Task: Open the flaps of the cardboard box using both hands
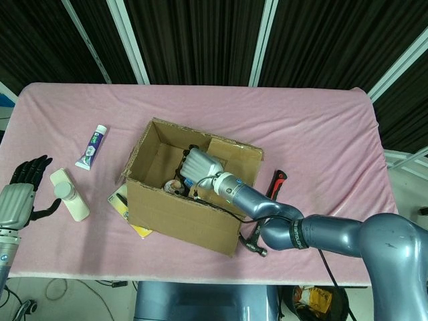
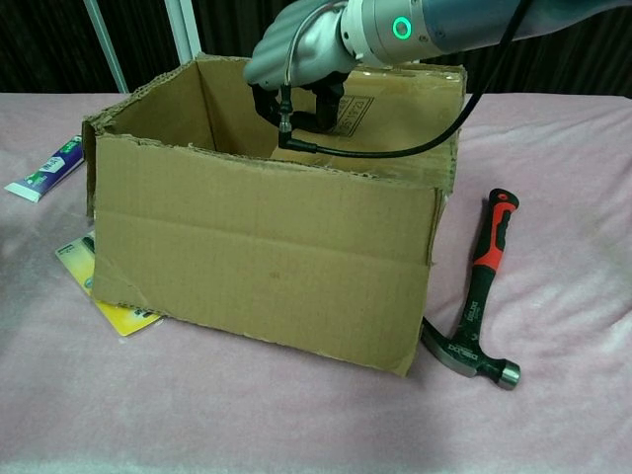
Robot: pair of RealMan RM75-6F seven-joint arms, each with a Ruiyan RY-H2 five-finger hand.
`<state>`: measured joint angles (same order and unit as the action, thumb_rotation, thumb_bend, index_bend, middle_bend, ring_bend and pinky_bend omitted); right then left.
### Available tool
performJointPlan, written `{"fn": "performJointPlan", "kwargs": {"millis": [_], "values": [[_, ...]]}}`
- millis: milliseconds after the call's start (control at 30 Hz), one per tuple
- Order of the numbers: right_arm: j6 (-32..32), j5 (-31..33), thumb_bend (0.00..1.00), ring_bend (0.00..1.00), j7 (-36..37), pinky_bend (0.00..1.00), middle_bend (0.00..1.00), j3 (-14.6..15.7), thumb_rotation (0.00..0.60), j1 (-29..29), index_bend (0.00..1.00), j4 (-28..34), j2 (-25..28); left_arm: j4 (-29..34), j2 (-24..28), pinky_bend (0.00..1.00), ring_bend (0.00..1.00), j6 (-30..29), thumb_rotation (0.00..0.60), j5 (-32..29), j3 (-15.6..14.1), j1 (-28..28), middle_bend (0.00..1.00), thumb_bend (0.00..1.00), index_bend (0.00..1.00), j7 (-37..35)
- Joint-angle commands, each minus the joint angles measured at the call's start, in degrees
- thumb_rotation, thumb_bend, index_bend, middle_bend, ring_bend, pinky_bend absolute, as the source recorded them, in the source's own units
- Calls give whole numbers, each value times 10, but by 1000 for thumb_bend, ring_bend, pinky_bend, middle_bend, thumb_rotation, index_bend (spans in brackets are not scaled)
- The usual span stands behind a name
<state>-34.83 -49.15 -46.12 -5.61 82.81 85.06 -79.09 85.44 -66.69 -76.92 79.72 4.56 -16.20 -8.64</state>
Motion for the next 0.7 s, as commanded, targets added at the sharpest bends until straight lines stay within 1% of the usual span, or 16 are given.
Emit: {"fn": "performJointPlan", "kwargs": {"millis": [33,267,567,700], "values": [[-10,8,661,221,-14,282,388,6,600,9,637,23,21,1,1,29,0,0,600,1,1,1,29,284,15,-3],[-41,23,662,220,-41,282,389,19,600,16,637,81,66,2,2,29,0,-3,600,7,3,2,30,284,15,-7],[-75,32,661,201,-64,265,379,20,600,23,637,163,138,-1,2,29,0,-6,600,14,5,4,29,285,16,-14],[-85,36,640,193,-75,259,371,25,600,25,637,194,167,-1,2,29,0,-6,600,15,6,5,29,284,15,-14]]}}
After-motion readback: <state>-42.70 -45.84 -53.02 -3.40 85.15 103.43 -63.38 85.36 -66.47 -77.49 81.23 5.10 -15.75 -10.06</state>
